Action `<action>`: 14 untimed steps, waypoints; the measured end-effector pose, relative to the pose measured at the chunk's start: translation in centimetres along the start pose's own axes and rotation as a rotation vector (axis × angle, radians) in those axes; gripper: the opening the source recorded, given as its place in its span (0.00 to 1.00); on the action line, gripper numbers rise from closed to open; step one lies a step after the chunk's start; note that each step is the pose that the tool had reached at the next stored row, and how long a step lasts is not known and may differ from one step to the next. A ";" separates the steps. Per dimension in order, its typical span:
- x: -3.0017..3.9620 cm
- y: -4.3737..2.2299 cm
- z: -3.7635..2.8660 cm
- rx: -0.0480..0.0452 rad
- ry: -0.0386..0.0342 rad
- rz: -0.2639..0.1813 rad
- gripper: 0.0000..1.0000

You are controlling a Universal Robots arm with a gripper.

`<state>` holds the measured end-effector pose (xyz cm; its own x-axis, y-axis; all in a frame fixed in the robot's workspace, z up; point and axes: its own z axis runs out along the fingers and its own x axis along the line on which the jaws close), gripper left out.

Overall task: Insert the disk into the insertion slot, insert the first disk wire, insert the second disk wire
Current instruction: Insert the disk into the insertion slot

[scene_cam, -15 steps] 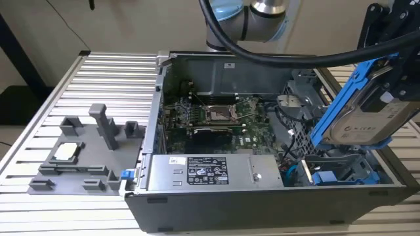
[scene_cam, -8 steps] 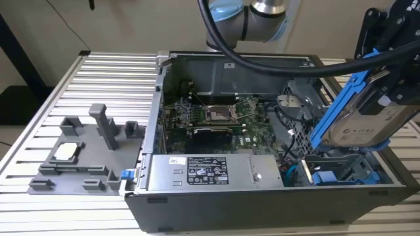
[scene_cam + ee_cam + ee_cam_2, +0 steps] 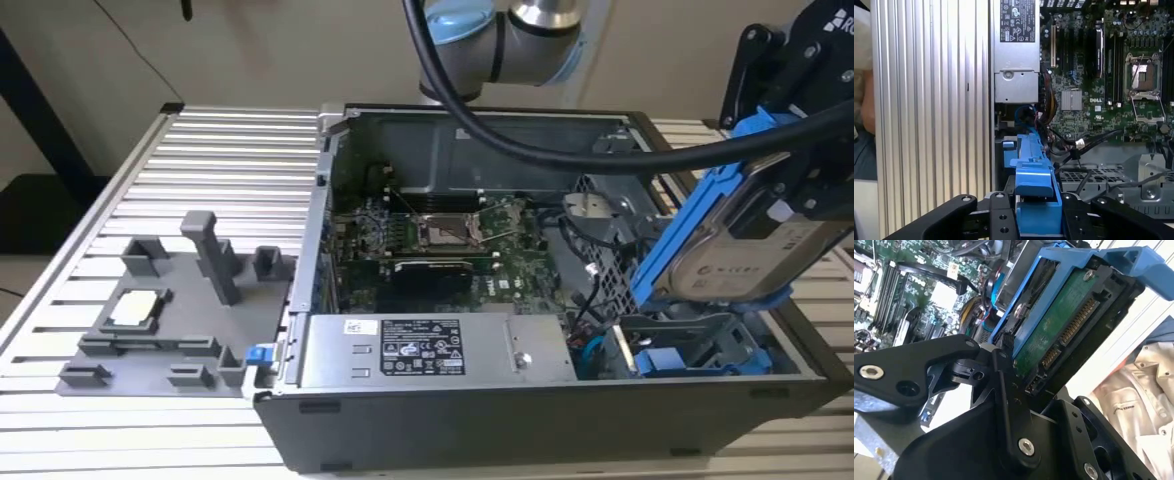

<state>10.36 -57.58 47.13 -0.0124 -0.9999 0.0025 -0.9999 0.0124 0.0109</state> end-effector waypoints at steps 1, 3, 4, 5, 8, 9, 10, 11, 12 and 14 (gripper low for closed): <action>0.00 -0.03 0.09 0.0000 0.0000 0.000 0.33; 0.00 -0.09 0.26 0.0000 0.0001 -0.001 0.33; 0.00 -0.14 0.35 0.0000 0.0000 -0.001 0.33; 0.00 -0.18 0.44 0.0000 -0.0001 -0.002 0.33; 0.01 -0.32 0.67 0.0000 0.0000 -0.003 0.33; 0.02 -0.36 0.77 0.0000 0.0000 -0.003 0.33; 0.02 -0.41 0.88 0.0000 -0.0001 -0.003 0.33; 0.02 -0.46 0.98 0.0001 -0.0001 -0.004 0.33; 0.02 -0.50 1.09 0.0000 0.0000 -0.005 0.33; 0.02 -0.59 1.30 0.0000 0.0001 -0.005 0.33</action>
<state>10.93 -57.62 45.82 -0.0069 -1.0000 0.0025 -0.9999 0.0069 0.0109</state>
